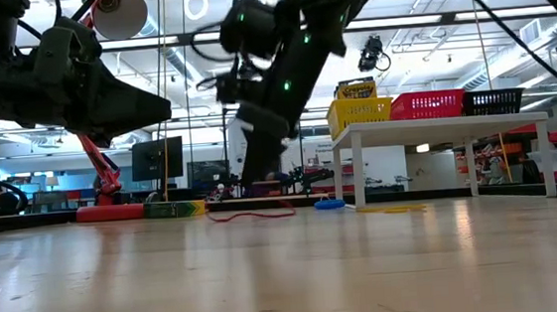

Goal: Pick & Place Office Desk Supplies
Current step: Put the red rubber band on the red basket

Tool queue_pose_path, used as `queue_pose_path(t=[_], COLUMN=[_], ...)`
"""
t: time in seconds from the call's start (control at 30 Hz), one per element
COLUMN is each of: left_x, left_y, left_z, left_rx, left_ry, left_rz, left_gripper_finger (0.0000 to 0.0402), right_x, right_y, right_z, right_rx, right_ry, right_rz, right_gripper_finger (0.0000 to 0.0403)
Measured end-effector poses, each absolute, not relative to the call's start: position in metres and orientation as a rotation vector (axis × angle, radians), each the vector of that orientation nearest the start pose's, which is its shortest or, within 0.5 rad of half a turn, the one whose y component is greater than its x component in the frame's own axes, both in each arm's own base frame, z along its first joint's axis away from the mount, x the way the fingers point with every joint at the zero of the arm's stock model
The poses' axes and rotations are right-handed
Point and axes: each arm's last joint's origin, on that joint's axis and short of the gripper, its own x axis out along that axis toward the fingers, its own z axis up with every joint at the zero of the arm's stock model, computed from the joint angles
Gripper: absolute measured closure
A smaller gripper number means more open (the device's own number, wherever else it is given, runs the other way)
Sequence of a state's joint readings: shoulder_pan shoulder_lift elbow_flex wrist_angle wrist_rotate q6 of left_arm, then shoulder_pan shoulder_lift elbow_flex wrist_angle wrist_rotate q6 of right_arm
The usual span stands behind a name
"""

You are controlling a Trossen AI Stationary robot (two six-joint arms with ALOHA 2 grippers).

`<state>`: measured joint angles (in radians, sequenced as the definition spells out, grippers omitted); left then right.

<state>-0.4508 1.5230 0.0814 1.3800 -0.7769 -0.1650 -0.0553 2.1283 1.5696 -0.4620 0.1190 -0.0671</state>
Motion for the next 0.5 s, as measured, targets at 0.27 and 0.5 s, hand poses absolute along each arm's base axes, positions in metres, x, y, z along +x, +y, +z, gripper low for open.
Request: queue_pose_path(t=[0.27, 0.5], left_x=[0.177, 0.177], left_y=[-0.063, -0.063], left_z=[0.127, 0.127], left_rx=[-0.128, -0.128], left_ry=[0.024, 0.024], left_rz=[0.329, 0.325], left_gripper_finger=[0.0276, 0.0276], right_x=[0.427, 0.392], right_y=[0.001, 0.011], right_z=[0.221, 0.283], right_rx=[-0.116, -0.162], right_ry=[0.985, 0.891], right_rz=[-0.224, -0.398], right_gripper_finger=[0.0401, 0.0402])
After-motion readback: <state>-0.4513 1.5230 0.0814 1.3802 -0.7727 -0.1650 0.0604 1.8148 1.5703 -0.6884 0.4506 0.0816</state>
